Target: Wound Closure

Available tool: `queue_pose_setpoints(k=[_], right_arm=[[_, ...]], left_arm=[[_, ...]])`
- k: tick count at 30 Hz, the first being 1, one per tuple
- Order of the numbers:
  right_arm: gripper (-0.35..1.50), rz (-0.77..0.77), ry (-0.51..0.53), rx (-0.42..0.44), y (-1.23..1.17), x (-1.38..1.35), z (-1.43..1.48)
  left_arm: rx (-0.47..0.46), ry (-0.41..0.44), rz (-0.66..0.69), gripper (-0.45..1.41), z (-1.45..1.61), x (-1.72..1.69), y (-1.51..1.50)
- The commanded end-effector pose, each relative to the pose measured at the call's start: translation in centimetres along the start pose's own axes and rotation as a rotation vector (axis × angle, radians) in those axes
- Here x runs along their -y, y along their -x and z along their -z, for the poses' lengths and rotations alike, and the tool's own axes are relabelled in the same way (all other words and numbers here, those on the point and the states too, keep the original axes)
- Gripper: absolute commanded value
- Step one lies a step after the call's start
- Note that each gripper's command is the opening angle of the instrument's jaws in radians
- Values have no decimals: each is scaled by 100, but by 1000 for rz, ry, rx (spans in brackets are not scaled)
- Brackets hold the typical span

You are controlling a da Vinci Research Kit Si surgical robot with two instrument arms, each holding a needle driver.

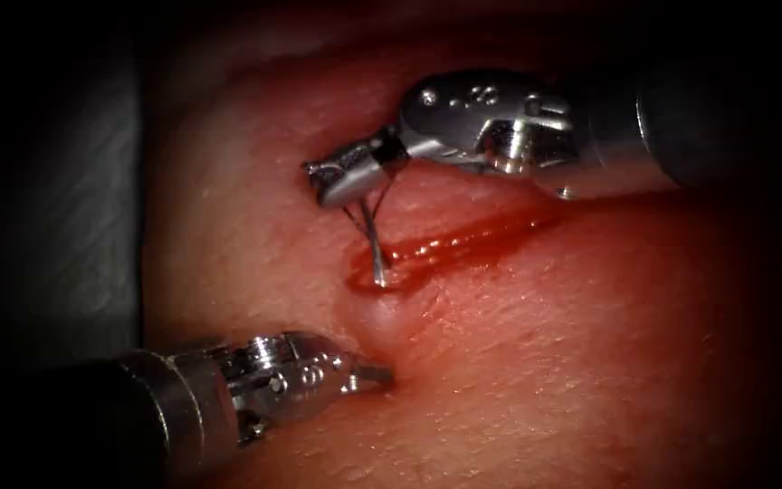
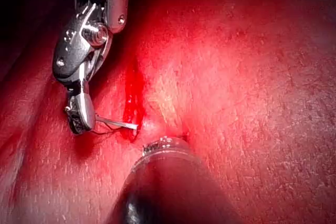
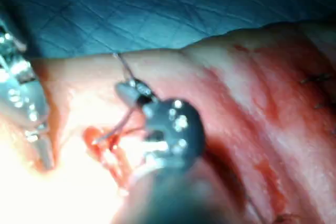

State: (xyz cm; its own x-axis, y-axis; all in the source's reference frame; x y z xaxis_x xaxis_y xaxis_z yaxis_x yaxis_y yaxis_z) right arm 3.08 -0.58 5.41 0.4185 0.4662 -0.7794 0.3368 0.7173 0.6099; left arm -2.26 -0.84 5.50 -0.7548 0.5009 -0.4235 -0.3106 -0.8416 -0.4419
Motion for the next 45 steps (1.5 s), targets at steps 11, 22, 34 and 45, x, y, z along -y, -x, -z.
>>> queue_pose_setpoints(k=[11,22,34,45], right_arm=[[-35,-104,-123,-114,30,7,-28],[-35,-351,-113,-188,32,11,-28],[-35,-586,-58,-268,44,25,-40],[-35,-716,-100,-321,48,30,-45]], left_arm=[[0,4,-2,-18,-9,-2,1],[0,6,-4,-18,-8,-1,1],[0,8,-6,-20,-6,0,2],[-1,12,-10,-20,-5,2,4]])
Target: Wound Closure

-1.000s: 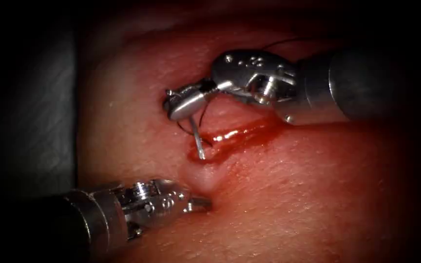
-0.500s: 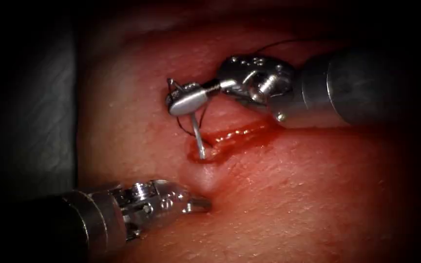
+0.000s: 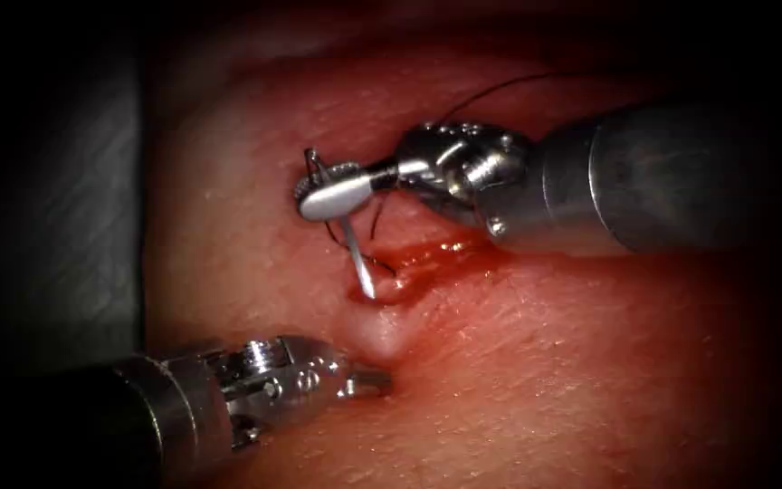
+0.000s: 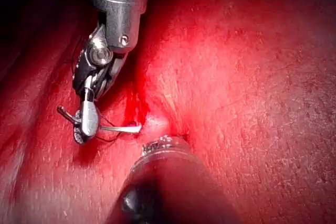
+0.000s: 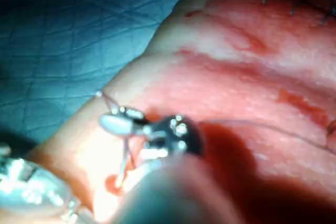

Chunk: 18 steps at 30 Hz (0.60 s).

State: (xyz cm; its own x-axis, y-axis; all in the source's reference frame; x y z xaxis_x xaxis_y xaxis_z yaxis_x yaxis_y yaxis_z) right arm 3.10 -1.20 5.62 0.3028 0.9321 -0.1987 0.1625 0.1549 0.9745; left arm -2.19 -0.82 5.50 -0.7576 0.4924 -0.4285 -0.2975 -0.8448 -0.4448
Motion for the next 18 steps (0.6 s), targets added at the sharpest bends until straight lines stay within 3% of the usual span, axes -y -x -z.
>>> queue_pose_setpoints(k=[1,9,18], right_arm=[[-35,-55,7,-7,5,-4,-8],[-35,-340,51,-62,13,1,-5],[-35,-452,63,-51,19,5,-4]], left_arm=[[0,3,-1,-20,-9,-1,0],[0,5,-3,-20,-8,-1,1],[0,5,-3,-20,-8,-1,1]])
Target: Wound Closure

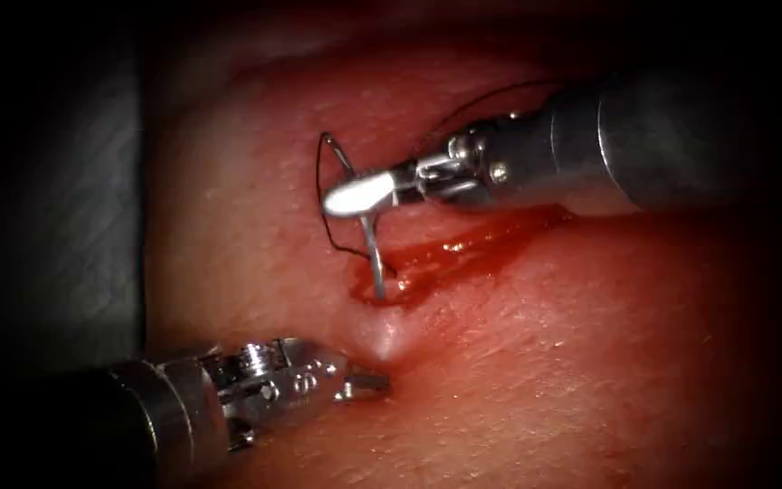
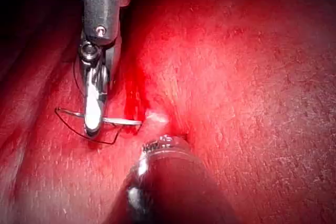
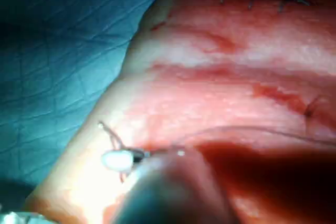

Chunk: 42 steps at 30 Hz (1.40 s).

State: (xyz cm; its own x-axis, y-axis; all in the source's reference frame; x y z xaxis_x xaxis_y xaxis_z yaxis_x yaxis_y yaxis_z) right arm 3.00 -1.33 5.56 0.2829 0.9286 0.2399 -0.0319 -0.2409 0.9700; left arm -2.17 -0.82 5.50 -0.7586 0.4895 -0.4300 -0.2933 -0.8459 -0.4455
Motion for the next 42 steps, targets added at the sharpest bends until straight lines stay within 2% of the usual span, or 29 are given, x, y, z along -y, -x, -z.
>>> queue_pose_setpoints(k=[1,12,19,21,22,25,26,28,30,34,35,36,37,39,42], right_arm=[[-35,-42,0,4,4,-6,-9],[-35,-105,-40,-3,6,-6,-18],[-35,-71,-65,3,10,-4,-18],[54,-5,-76,-16,7,-2,-17],[99,35,-64,-56,3,1,-15],[134,185,-16,-145,-5,6,-8],[140,221,27,-172,-8,8,-4],[145,276,98,-188,-11,11,3],[134,316,186,-212,-12,13,17],[131,354,245,-203,-4,14,35],[131,354,245,-203,-4,14,35],[124,363,250,-197,1,15,43],[121,367,250,-197,4,16,48],[119,392,250,-191,13,19,58],[118,407,247,-183,20,22,66]], left_arm=[[0,2,0,-20,-9,-2,0],[0,3,-2,-20,-9,-1,1],[0,5,-4,-20,-8,-1,2],[-1,9,-5,-20,-7,0,2],[-1,10,-5,-20,-7,0,2],[0,10,-5,-18,-5,1,2],[0,9,-6,-15,-5,1,1],[-6,5,-17,-13,-3,2,1],[-26,3,-39,-10,0,4,-1],[-66,-12,-90,-3,4,8,-7],[-66,-12,-90,-3,4,8,-7],[-96,-21,-147,12,6,10,-11],[-110,-27,-173,17,7,11,-13],[-174,-47,-264,26,9,12,-22],[-214,-63,-311,34,10,9,-27]])
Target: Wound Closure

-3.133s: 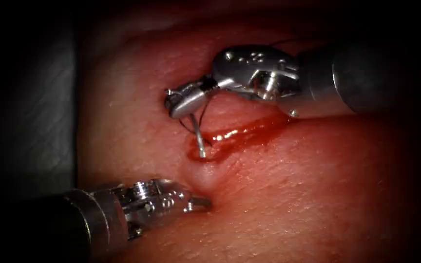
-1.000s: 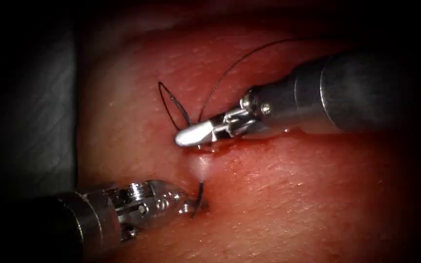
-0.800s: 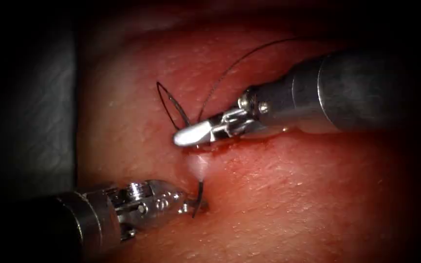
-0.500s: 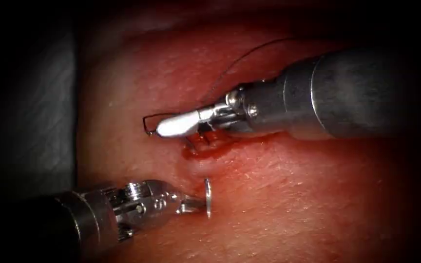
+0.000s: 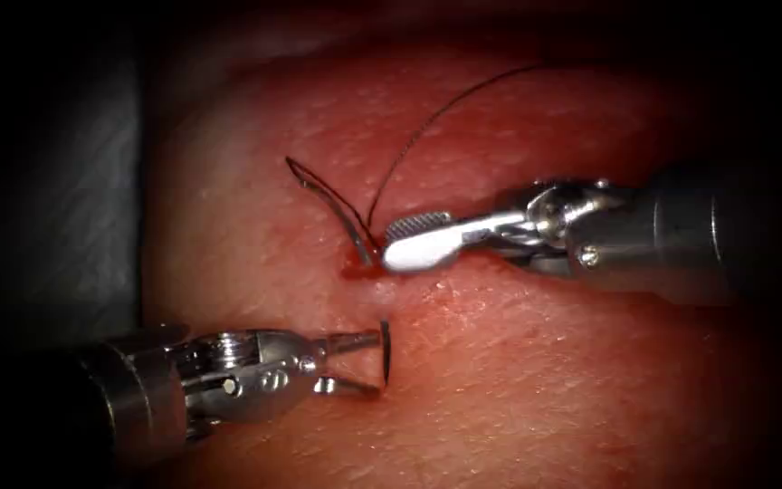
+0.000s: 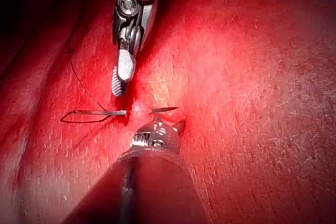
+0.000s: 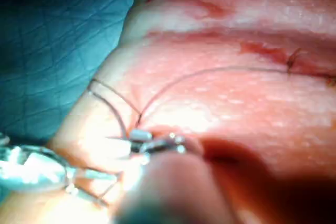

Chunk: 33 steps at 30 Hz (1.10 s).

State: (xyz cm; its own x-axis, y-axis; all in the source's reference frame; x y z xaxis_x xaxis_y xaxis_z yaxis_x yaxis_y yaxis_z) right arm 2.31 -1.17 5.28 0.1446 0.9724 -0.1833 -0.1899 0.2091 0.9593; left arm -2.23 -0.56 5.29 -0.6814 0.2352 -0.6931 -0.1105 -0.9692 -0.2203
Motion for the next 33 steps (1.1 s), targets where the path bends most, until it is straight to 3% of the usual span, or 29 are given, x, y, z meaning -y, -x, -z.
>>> queue_pose_setpoints(k=[1,4,7,11,15,22,28,33], right_arm=[[116,14,-10,8,12,0,0],[114,37,-16,12,14,1,5],[94,64,-29,23,18,1,15],[84,73,-32,28,27,0,19],[84,80,-31,28,33,-2,18],[76,89,-25,31,40,-4,17],[72,93,-24,31,43,-5,16],[71,97,-24,31,47,-5,15]], left_arm=[[-13,-3,-20,37,-9,-3,-1],[-22,-11,-47,46,-9,-5,-3],[-52,-26,-91,52,-7,-9,-3],[-100,-66,-116,47,-2,-7,-2],[-115,-96,-108,46,0,-2,-4],[-121,-137,-91,27,7,1,-6],[-172,-182,-84,29,3,5,-11],[-208,-232,-80,41,-8,10,-8]])
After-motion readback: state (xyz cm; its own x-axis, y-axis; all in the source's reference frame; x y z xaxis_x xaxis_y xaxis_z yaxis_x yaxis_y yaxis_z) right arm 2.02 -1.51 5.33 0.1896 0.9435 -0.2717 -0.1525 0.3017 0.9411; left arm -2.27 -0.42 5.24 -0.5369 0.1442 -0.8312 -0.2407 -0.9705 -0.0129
